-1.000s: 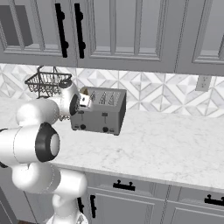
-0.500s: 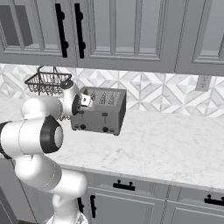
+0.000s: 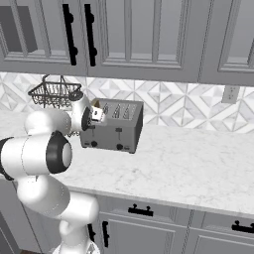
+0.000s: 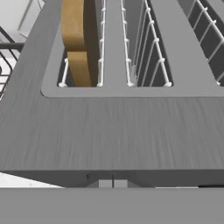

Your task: Start the toaster. Once the lever pops up, take the bread to the plate on the dining counter.

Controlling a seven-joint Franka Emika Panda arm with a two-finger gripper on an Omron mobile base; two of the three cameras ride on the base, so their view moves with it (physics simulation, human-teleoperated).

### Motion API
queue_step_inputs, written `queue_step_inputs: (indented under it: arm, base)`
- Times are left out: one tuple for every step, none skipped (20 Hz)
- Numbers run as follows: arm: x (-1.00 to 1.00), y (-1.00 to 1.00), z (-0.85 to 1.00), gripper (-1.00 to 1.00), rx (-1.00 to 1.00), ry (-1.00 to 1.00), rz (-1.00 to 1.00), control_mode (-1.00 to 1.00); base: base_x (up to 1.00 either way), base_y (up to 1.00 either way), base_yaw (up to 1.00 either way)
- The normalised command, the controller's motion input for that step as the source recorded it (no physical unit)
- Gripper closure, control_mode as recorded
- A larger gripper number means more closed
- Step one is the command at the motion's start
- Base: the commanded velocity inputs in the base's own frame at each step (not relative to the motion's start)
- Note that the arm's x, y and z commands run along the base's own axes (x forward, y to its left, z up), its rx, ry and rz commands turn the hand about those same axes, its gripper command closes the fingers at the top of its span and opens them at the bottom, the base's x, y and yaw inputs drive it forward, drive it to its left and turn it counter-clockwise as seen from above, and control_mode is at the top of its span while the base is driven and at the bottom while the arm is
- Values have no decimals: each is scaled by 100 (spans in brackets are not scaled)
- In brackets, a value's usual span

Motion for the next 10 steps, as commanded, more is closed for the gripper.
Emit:
queue_step_inputs:
  arm:
    - [0,0,-46,100,0,2,0,-100]
    - [0,0,-49,100,0,2,0,-100]
    - [0,0,-51,100,0,2,0,-100]
    - [0,0,-54,100,0,3,-1,-100]
    - [-4,0,-56,100,0,5,-1,-100]
    - [-6,0,-54,100,0,7,-1,-100]
    - [-8,0,-52,100,0,7,-1,-100]
    - [-10,0,-51,100,0,7,-1,-100]
    - [-24,0,-53,100,0,3,-1,-100]
    - [-34,0,-51,100,0,0,-1,-100]
  base:
    - [0,0,0]
    - [0,0,0]
    - [0,0,0]
    - [0,0,0]
    - [0,0,0]
    - [0,0,0]
    - [0,0,0]
    - [0,0,0]
    - [0,0,0]
    - [0,0,0]
